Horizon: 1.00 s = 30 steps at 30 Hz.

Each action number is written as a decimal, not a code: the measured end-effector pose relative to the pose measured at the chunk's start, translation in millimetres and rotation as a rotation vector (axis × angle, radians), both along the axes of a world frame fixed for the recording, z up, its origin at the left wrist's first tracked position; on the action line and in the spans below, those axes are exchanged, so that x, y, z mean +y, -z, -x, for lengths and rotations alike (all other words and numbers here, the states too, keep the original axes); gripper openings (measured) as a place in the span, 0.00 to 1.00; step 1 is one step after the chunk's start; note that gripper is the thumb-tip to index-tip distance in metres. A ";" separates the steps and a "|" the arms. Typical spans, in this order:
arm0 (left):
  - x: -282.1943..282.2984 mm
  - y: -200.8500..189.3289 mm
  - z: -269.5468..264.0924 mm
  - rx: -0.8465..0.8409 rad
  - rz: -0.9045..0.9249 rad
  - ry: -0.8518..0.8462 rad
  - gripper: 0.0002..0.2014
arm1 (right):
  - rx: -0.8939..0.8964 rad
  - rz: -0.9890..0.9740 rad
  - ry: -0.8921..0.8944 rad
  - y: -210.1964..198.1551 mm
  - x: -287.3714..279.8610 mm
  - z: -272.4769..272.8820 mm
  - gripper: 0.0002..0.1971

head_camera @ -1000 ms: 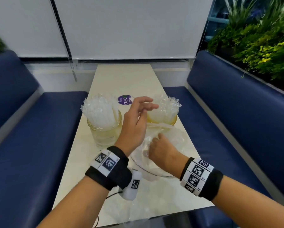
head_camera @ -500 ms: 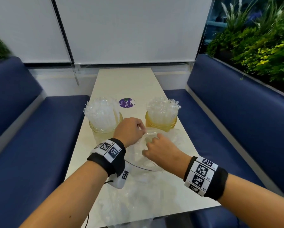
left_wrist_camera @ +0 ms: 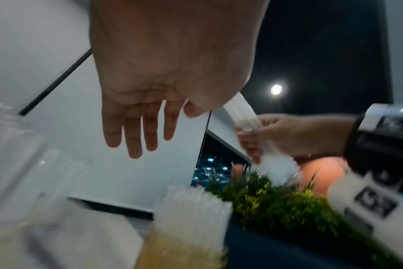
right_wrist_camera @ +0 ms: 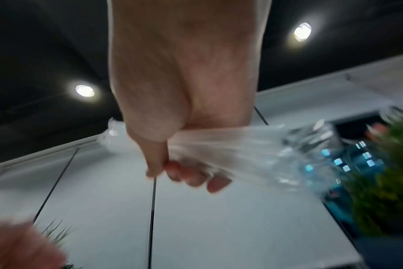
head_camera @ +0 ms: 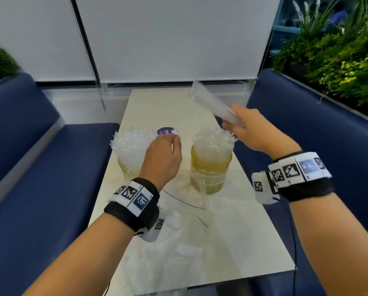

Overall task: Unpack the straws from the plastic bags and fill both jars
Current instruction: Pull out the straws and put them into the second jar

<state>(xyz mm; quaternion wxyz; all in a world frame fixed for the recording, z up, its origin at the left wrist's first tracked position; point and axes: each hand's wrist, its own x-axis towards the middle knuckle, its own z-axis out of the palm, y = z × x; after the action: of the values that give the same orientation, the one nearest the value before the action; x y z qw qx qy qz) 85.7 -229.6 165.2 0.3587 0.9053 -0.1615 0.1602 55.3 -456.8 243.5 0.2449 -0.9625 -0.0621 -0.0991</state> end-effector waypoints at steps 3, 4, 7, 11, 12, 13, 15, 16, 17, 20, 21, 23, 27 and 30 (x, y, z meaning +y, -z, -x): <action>-18.9 -36.3 3.7 0.043 0.293 0.157 0.26 | -0.194 -0.395 -0.062 15.6 12.7 -16.6 0.10; -27.0 -47.6 1.5 0.073 0.355 0.213 0.29 | -0.224 -0.471 -0.080 21.9 18.8 -22.4 0.12; -54.1 -75.0 -15.3 0.123 0.468 0.331 0.27 | -0.140 -0.736 -0.162 33.2 39.8 -35.4 0.21; -86.1 -92.6 -37.4 0.145 0.560 0.329 0.21 | -0.168 -0.746 -0.148 31.5 42.1 -54.3 0.23; -91.4 -95.4 -40.8 0.124 0.566 0.331 0.19 | -0.214 -0.589 -0.086 28.9 36.9 -58.4 0.20; -95.1 -98.6 -43.9 0.100 0.563 0.349 0.17 | -0.228 -0.435 -0.034 29.1 29.6 -62.2 0.18; -98.1 -103.8 -50.8 0.059 0.538 0.390 0.13 | -0.159 -0.217 0.012 36.4 13.5 -68.1 0.20; -97.8 -105.1 -54.5 0.050 0.526 0.401 0.12 | -0.092 -0.126 0.023 44.6 6.6 -70.9 0.27; -97.3 -103.9 -59.3 0.053 0.518 0.404 0.12 | -0.008 -0.036 0.046 55.3 0.3 -73.3 0.32; -97.0 -93.5 -73.0 0.102 0.537 0.400 0.12 | 0.156 -0.013 0.044 90.5 -13.0 -73.4 0.31; -96.7 -89.2 -75.6 0.104 0.536 0.390 0.12 | 0.141 -0.045 0.016 101.6 -15.8 -72.9 0.27; -96.3 -82.8 -78.6 0.093 0.549 0.380 0.10 | 0.062 -0.087 -0.018 120.0 -19.2 -73.6 0.21; -100.6 -81.0 -85.0 0.064 0.624 0.346 0.10 | -0.100 -0.128 -0.013 140.4 -15.4 -75.4 0.18; -107.0 -79.4 -90.6 0.059 0.664 0.362 0.10 | -0.211 -0.146 0.004 148.3 -12.3 -74.1 0.16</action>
<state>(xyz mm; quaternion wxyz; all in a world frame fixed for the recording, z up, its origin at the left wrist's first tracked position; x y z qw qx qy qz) 176.3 -336.6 244.6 0.6597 0.7007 -0.2478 0.1115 129.4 -469.0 95.2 0.3062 -0.9265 -0.0783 -0.2043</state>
